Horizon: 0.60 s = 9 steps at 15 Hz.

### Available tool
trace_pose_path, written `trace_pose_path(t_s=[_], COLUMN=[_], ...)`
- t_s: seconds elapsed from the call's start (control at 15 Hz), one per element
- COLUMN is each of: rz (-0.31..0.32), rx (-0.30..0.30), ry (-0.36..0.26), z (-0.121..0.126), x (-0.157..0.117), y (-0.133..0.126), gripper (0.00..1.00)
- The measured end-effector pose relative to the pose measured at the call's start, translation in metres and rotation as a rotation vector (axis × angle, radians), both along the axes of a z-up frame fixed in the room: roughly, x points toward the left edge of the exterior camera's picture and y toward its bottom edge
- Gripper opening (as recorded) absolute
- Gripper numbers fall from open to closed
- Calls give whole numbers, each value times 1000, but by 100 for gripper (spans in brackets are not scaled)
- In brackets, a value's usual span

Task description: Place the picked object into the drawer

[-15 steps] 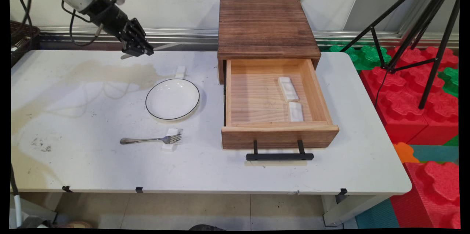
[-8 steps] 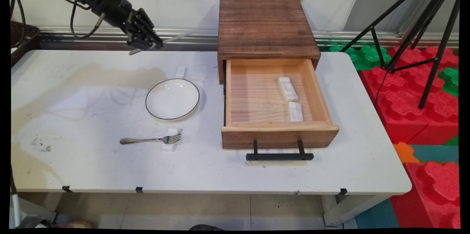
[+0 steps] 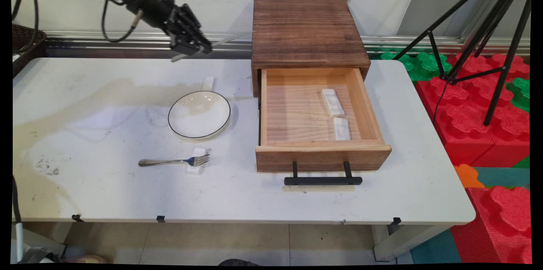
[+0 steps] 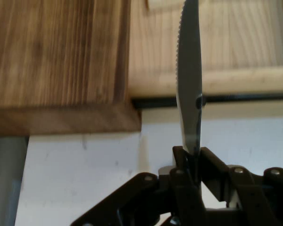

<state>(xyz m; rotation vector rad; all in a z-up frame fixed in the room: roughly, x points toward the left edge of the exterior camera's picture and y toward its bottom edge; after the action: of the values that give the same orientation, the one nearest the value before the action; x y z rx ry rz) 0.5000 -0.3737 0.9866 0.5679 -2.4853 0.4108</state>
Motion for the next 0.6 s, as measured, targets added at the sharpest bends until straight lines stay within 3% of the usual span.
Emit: trace_pose_path(t_s=[0.6], rz=[19], rx=[-19], ry=[43], z=[1], x=[-92], y=[-25], gripper=[0])
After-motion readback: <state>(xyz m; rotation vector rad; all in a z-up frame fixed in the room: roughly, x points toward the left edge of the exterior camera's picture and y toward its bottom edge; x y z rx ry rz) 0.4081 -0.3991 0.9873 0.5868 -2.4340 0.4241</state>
